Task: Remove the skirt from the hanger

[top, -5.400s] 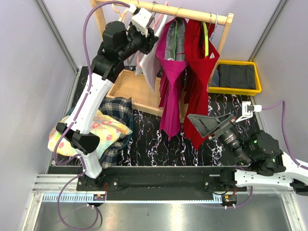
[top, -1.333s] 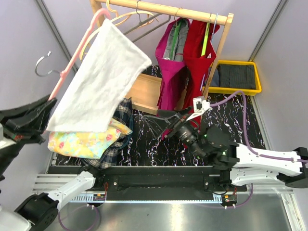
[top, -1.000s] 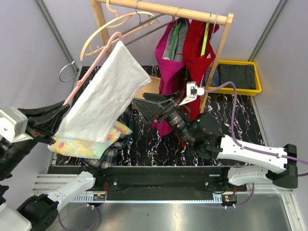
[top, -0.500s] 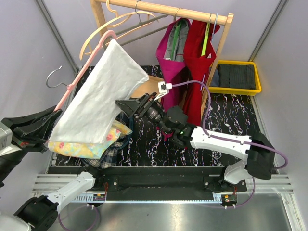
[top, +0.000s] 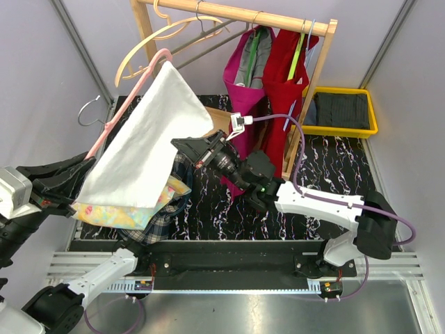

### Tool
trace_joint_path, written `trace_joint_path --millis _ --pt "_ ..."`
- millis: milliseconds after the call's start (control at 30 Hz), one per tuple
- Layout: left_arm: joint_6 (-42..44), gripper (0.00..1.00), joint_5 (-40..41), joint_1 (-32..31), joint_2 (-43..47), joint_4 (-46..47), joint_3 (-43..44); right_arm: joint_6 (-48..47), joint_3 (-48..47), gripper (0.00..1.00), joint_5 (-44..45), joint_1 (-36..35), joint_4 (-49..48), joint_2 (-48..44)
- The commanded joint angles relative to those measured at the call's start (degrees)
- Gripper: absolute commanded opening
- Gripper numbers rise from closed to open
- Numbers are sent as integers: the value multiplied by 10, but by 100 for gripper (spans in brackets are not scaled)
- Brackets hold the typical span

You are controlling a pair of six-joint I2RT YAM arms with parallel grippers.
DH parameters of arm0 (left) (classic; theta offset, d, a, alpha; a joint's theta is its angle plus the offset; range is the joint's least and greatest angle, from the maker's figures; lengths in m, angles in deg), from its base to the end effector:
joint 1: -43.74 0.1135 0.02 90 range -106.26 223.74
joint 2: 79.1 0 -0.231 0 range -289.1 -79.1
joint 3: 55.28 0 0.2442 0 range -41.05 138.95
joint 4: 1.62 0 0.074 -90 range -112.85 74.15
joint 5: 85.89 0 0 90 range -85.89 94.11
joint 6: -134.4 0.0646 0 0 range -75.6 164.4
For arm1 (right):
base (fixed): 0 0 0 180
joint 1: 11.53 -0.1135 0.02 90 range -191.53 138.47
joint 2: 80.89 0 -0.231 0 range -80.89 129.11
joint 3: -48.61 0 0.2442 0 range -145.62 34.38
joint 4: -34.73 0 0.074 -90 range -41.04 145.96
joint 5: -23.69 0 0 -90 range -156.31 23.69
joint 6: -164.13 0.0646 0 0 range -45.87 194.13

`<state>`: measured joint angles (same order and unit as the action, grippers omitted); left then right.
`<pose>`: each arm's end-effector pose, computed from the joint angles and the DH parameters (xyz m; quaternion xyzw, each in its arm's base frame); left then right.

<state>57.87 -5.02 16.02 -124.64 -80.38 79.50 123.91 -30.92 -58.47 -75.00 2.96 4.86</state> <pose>-0.0075 -0.0076 0.5476 0.2815 0.5753 -0.1456 0.7541 0.1732 0.3272 0.3769 -0.0060 0.5351 0.6847 0.4947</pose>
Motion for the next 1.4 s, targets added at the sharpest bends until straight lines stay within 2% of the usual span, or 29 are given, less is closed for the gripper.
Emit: trace_joint_path --millis 0,67,167,267,367,400,433,500,533,633,833,1033,1267,1367 --pt "5 0 8 2 6 71 -8 4 11 7 10 5 -41 -54" --pt "8 0 11 3 7 74 -14 1 13 0 10 6 -40 -60" --pt "19 0 25 3 12 81 -37 -5 11 0 -10 5 -40 -77" --pt "46 0 64 2 27 99 -92 -44 -18 0 -53 -2 4 -115" --pt "64 0 151 1 40 131 -157 -168 -76 0 -76 -61 97 -165" --pt "72 0 172 2 42 142 -174 -206 -119 0 -74 -108 166 -182" --pt "79 0 212 2 49 169 -192 -282 -139 0 -62 -138 193 -189" --pt "94 0 243 2 54 190 -236 -357 -187 0 -49 -180 261 -203" --pt "96 0 264 2 52 200 -246 -377 -198 0 -28 -223 276 -209" --pt "89 0 291 2 47 204 -261 -432 -220 0 11 -287 308 -228" --pt "112 0 351 2 59 227 -307 -454 -236 0 25 -322 329 -237" --pt "139 0 400 2 73 266 -324 -471 -310 0 18 -330 383 -188" --pt "145 0 412 2 94 355 -276 -525 -490 0 40 -330 490 -47" --pt "166 0 390 2 111 396 -258 -546 -541 0 53 -329 503 3"
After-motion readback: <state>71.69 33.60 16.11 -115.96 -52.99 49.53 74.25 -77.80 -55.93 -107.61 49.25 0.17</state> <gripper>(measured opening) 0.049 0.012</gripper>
